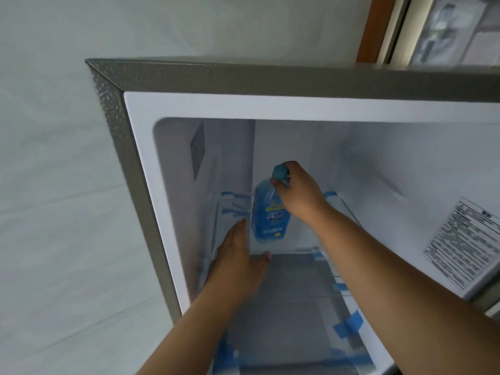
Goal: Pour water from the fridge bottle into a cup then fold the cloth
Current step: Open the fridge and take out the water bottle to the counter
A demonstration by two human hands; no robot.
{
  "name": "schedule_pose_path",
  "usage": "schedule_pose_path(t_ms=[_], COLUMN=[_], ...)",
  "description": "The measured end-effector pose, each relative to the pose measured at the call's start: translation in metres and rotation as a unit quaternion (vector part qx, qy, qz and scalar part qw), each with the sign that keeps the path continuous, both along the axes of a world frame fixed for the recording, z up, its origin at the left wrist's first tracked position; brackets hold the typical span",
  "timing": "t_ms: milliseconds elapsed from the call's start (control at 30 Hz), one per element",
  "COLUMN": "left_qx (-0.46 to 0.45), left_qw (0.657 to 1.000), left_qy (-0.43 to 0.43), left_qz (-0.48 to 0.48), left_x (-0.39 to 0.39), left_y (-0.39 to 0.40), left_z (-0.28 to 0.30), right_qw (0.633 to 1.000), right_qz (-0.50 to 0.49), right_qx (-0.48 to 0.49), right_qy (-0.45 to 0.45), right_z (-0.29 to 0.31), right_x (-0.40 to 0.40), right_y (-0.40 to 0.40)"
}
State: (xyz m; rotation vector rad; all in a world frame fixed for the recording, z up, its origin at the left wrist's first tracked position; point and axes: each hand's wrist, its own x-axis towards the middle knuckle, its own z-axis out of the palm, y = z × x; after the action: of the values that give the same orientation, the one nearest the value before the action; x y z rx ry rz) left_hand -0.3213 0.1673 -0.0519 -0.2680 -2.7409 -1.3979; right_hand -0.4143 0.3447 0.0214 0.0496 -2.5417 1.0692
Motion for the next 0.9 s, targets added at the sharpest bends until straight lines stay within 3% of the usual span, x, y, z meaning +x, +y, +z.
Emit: schedule_pose_path(t_ms=[167, 433, 533, 700, 900], left_qx=[0.055, 0.161, 0.168, 0.226, 0.239], left_qw=[0.997, 0.982, 0.978, 0.961, 0.932], left_qy=[0.001, -0.002, 0.0, 0.001, -0.036], left_qz=[-0.045, -0.095, -0.125, -0.162, -0.271], left_x=[-0.012, -0.018, -0.012, 0.0, 0.008], left_y=[0.019, 0.034, 0.033, 0.029, 0.025], left_z=[0.025, 0.016, 0.019, 0.039, 0.051], right_qw=[0.999, 0.997, 0.982, 0.915, 0.915], right_qz=[0.036, 0.033, 0.011, 0.034, 0.036], right_qx=[0.014, -0.065, -0.187, -0.38, -0.356], right_qy=[0.012, -0.019, -0.029, -0.129, -0.187], right_z=[0.01, 0.013, 0.0, -0.035, -0.064], right_x=[0.037, 0.104, 0.126, 0.168, 0.201], right_y=[0.007, 0.015, 0.026, 0.038, 0.024])
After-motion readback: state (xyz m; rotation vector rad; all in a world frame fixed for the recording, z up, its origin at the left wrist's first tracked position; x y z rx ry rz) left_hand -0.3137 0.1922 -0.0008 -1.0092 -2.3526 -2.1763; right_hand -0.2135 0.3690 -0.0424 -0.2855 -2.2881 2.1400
